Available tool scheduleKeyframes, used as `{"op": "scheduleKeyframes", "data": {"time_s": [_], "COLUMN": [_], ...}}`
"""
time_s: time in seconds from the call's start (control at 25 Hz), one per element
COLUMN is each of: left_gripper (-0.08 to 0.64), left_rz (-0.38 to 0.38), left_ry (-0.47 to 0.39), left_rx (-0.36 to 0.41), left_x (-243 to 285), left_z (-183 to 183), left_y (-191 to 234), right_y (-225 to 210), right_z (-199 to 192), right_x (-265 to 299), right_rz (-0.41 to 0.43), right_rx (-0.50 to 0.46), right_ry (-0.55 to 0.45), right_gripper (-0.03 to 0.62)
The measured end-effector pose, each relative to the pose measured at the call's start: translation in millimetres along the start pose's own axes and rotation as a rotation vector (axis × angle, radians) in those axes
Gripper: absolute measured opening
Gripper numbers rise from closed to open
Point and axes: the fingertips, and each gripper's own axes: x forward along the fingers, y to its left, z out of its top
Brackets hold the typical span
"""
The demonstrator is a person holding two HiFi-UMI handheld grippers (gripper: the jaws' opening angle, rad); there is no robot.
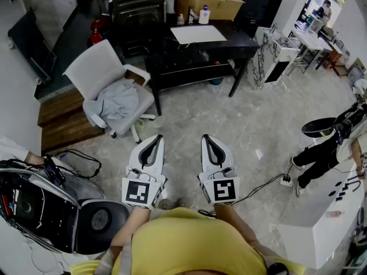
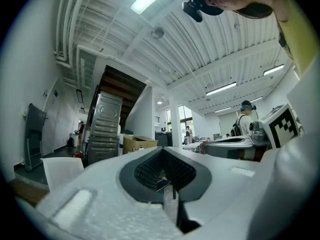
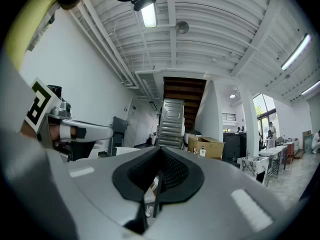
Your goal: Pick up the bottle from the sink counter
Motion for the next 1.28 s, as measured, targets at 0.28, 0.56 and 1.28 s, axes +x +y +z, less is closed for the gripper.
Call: {"op": "scheduleKeyframes", "data": {"time_s": [0.28,0.56,1.28], "left_gripper": [0.002,0.101,0.15], "left_rz": [0.003,0.007,-0.042], "left_ry": [-0.014,-0.009,0.032], "left_rx": [0.015,0.01,-0.076], "left_x": [14.2,28.0,204.9], "left_z": [-3.7,-16.1,-62.8], "left_y": [-7.3,-12.6,115.2], "right_y": [-15.7,-32.8,-76.2], "right_z": [-1.7,-20.0,-58.0], "right_x": [2.9,6.6,207.2], "right_rz": [0.003,0.002,0.024], "right_rx": [-0.001,0.055,0.05], "right_ry": [-0.023,-0.026,0.023], "right_gripper": [0.002,0.002,0.002]}}
